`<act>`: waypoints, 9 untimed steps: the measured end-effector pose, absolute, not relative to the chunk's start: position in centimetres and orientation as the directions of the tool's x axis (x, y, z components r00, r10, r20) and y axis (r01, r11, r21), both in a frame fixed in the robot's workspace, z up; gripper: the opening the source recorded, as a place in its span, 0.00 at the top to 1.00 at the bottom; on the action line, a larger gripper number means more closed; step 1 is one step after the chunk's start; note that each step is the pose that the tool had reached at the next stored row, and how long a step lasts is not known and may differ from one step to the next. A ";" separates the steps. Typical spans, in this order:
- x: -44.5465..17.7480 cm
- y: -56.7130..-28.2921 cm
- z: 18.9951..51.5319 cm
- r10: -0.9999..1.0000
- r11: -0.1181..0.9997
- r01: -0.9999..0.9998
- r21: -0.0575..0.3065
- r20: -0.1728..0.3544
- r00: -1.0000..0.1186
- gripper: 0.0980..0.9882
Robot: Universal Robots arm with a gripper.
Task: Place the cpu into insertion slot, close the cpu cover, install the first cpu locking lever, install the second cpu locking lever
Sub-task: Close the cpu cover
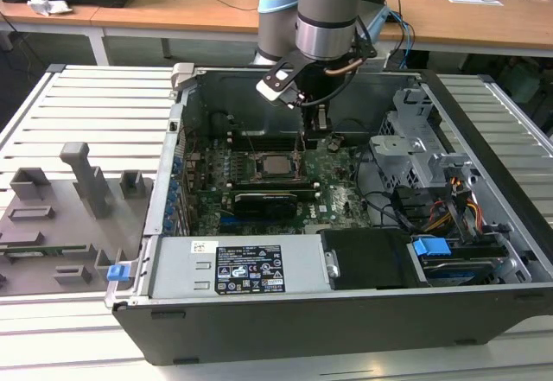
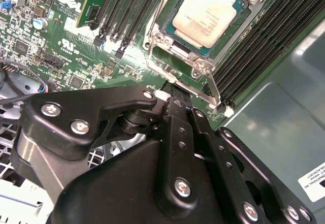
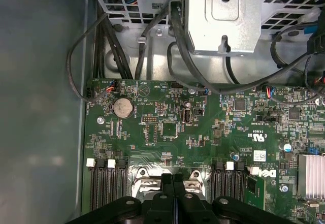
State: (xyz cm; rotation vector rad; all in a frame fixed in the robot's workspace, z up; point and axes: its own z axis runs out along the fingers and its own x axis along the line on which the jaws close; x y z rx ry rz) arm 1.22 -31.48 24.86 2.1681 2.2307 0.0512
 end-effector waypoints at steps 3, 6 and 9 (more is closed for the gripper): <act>1.1 -31.5 24.9 1.000 0.028 0.999 0.045 0.001 -0.028 0.99; 1.1 -31.5 24.9 1.000 0.028 0.999 0.045 0.001 -0.028 0.99; 1.0 -31.5 24.9 1.000 0.028 0.999 0.045 0.001 -0.028 0.99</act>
